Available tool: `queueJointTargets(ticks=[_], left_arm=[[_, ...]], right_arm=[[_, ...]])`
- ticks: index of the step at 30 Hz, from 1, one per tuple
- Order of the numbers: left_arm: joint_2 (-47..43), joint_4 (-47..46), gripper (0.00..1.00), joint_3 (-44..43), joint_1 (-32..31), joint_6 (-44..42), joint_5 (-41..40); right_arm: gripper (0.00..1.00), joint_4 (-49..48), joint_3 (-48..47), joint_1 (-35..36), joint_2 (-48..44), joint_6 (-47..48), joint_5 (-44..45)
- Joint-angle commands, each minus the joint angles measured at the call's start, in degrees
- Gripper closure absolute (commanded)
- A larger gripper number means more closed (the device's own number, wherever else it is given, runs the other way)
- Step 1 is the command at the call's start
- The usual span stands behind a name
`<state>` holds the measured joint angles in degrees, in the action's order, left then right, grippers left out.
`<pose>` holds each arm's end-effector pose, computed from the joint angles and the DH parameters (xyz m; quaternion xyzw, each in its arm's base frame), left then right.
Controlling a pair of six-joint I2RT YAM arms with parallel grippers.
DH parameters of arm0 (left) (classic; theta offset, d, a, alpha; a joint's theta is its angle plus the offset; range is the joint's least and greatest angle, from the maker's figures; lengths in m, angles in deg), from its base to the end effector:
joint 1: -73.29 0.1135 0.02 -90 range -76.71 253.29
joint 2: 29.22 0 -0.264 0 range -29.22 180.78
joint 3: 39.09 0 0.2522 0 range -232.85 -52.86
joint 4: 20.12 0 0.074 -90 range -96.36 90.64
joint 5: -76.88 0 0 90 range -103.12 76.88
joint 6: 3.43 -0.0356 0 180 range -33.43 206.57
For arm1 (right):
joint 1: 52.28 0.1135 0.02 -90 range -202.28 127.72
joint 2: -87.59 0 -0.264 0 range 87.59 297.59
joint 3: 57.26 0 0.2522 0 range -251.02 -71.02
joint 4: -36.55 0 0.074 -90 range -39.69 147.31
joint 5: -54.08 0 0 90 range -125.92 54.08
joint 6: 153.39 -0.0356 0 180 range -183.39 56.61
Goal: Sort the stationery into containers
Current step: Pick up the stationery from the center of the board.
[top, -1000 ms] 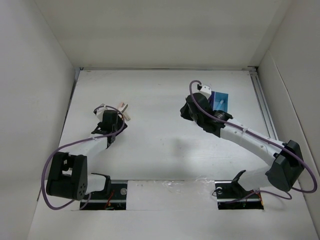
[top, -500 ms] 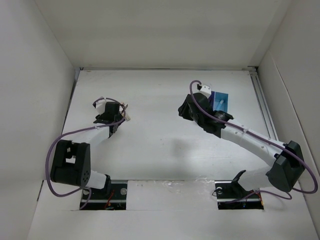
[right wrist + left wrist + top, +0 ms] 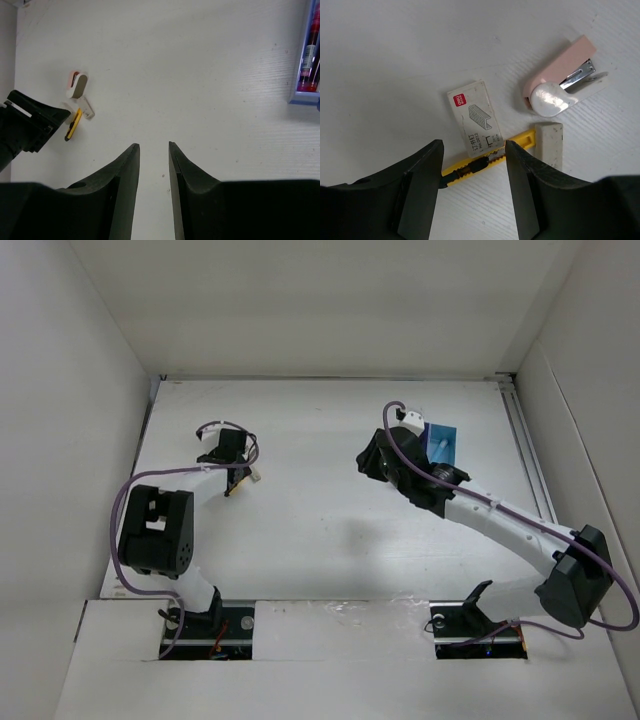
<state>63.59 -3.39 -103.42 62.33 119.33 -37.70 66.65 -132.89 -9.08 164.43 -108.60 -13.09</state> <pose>0.3264 -0.0481 0.1814 -0.2505 0.8718 0.0440 0.4188 0.2305 0.1976 0.3097 0.1120 0.8526 0.2113 0.4646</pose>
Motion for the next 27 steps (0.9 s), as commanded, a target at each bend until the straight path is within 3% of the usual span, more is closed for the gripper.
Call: queueJointTargets(ticks=[1, 9, 16, 27], left_arm=[[-0.88, 0.74, 0.51, -1.03, -0.46, -4.1, 0.75], [2.81, 2.93, 0.52, -3.66, -2.65, -5.77, 0.58], [4.92, 5.47, 0.63, -3.66, -5.47, -6.47, 0.68], [4.92, 6.88, 0.63, -3.14, -8.29, -4.1, 0.84]], right_arm=[[0.64, -2.28, 0.17, 0.04, -1.6, 0.74, -0.51], [0.64, -2.8, 0.17, 0.04, -1.6, 0.74, -0.51], [0.64, -2.28, 0.17, 0.04, -1.08, 0.74, 0.02], [0.64, -2.28, 0.17, 0.04, -1.08, 1.27, 0.02]])
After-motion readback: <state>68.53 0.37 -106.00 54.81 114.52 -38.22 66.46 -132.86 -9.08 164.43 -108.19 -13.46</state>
